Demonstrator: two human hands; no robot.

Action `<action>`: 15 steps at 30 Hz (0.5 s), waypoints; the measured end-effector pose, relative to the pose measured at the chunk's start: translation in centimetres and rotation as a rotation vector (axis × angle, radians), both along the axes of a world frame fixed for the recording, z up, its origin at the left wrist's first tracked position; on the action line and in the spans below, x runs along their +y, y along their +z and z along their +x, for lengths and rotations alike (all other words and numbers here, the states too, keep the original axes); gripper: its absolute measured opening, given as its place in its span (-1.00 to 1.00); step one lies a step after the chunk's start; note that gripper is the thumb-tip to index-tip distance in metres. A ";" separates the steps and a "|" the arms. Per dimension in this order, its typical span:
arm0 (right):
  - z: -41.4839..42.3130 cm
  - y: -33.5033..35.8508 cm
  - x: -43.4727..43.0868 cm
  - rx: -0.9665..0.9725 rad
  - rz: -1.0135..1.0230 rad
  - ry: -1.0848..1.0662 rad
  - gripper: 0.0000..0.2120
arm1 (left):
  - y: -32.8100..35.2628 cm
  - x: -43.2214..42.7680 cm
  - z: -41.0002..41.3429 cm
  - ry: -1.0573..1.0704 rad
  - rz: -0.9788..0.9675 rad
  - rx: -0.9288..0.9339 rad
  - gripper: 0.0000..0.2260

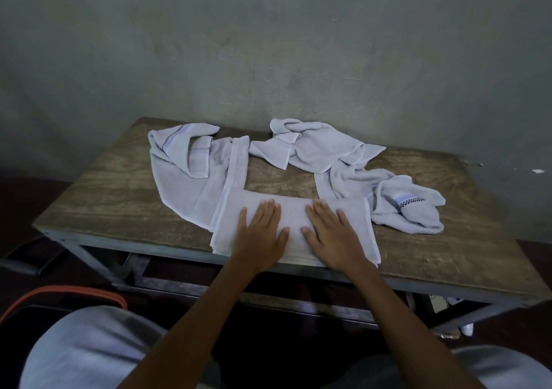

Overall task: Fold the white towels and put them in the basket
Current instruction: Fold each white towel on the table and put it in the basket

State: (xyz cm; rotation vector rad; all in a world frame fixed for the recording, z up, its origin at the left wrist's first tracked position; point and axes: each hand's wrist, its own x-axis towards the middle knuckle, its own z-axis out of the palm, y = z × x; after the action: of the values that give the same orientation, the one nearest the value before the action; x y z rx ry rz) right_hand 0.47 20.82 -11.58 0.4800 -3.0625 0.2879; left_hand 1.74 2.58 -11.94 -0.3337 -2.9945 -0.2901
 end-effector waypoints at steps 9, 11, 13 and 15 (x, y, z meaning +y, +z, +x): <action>-0.3 -0.4 3.7 -0.065 0.093 -0.140 0.01 | -0.2 -5.6 1.4 0.135 -0.064 0.078 -0.45; -0.1 -0.2 3.5 -0.058 0.156 -0.180 -0.06 | -0.4 -6.9 2.1 0.160 -0.058 0.097 -0.48; -0.3 0.3 3.1 0.004 0.249 -0.200 -0.13 | -0.9 -8.0 2.6 0.196 -0.044 0.138 -0.50; -0.8 0.9 2.2 0.148 0.258 -0.175 -0.22 | -1.3 -9.0 3.1 0.242 -0.022 0.181 -0.52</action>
State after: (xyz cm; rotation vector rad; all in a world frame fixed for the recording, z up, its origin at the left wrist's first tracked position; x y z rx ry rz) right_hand -0.34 23.03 -10.70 0.2241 -2.9807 -0.1428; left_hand 4.82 -6.37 -13.20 0.0034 -2.8219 -0.1913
